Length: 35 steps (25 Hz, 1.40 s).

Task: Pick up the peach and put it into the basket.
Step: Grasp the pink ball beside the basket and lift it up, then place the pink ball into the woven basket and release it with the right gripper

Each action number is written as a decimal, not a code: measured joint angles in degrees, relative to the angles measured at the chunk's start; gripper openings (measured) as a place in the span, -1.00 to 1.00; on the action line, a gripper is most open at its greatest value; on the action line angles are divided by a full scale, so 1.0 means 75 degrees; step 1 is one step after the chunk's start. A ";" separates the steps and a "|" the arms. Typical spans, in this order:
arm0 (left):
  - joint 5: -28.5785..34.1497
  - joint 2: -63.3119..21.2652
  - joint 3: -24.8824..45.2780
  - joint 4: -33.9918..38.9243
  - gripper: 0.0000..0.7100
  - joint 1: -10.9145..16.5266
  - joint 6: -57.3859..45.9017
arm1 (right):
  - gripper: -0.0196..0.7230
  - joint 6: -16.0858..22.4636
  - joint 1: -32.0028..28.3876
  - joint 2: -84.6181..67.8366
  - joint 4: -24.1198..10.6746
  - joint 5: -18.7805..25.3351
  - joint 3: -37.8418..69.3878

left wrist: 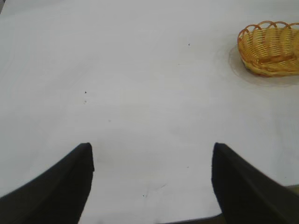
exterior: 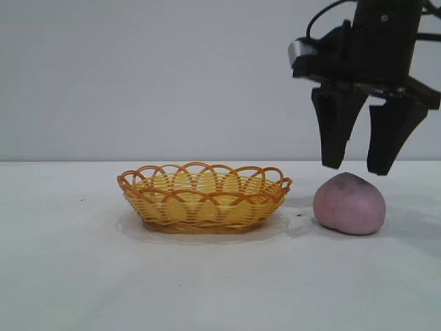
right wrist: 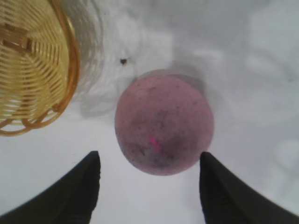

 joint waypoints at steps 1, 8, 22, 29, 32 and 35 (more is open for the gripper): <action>0.0000 0.0000 0.0000 0.0000 0.31 0.0000 0.0000 | -0.18 0.0000 0.0000 0.0045 -0.0015 0.0000 0.0000; 0.0000 0.0000 0.0000 0.0000 0.31 0.0000 0.0000 | -0.95 0.0000 0.0000 0.0063 -0.0092 0.0032 0.0000; 0.0000 0.0000 0.0000 0.0000 0.31 0.0000 0.0000 | -0.95 0.0000 0.0034 -0.1456 0.0247 0.0470 -0.0636; 0.0000 0.0000 0.0000 0.0000 0.31 0.0000 0.0000 | -0.95 0.0000 0.0972 -0.1449 0.0366 0.0280 -0.0974; 0.0000 0.0000 0.0000 0.0000 0.31 0.0000 0.0000 | -0.95 0.0000 0.1499 -0.1216 0.0407 -0.0033 -0.0974; 0.0000 0.0000 0.0000 0.0000 0.31 0.0000 0.0000 | -0.95 0.0000 0.1883 -0.0834 0.0460 -0.0489 -0.0974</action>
